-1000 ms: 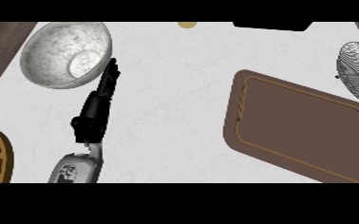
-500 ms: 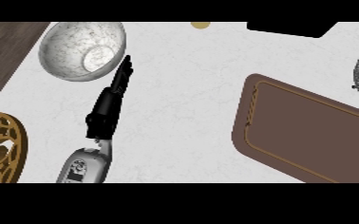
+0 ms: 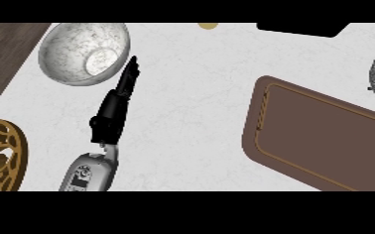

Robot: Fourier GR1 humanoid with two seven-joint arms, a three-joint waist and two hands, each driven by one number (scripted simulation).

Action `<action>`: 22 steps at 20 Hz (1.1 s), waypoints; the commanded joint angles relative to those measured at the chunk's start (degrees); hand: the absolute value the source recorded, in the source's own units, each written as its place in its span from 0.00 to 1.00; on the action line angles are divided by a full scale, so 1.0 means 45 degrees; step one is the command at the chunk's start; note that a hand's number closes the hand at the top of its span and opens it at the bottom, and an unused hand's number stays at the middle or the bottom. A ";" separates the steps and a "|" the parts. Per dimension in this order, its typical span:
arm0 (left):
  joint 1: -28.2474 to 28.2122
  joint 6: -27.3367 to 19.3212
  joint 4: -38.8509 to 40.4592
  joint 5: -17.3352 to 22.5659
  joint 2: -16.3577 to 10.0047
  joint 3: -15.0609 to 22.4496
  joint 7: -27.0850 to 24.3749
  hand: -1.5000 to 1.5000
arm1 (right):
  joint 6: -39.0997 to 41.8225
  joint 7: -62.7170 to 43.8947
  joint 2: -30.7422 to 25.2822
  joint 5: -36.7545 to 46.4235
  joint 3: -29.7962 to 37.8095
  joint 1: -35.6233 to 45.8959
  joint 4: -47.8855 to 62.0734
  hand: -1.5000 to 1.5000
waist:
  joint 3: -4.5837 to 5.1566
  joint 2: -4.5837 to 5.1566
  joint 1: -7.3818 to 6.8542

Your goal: Pick the pear from the tray and place it in the tiered basket

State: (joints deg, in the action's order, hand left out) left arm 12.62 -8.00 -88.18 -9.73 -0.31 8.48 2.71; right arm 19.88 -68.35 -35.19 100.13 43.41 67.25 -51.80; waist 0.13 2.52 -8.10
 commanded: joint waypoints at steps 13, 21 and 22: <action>-0.0141 -0.0390 0.0105 0.0022 -0.0166 -0.0394 -0.0077 0.50 | -0.1364 -0.2383 -0.1352 0.2450 0.1407 0.1298 0.4413 1.00 | -0.0039 -0.0113 0.0614; 0.0031 -0.0317 -0.0131 0.0017 -0.0085 -0.0244 0.0288 0.50 | -0.4565 -0.2926 -0.1086 0.1844 0.3421 0.0464 0.3847 0.00 | -0.0089 -0.0134 0.0806; -0.0379 -0.0339 -0.0138 0.0040 -0.0270 -0.0421 -0.0084 0.50 | -0.4853 -0.2591 -0.1226 0.1722 0.3615 0.0410 0.3785 0.00 | -0.0079 -0.0172 0.0815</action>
State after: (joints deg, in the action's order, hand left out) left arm 11.99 -9.66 -88.37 -9.75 -0.83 7.20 2.92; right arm 7.25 -69.07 -41.57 109.50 56.22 70.09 -34.33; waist -0.19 2.02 -4.82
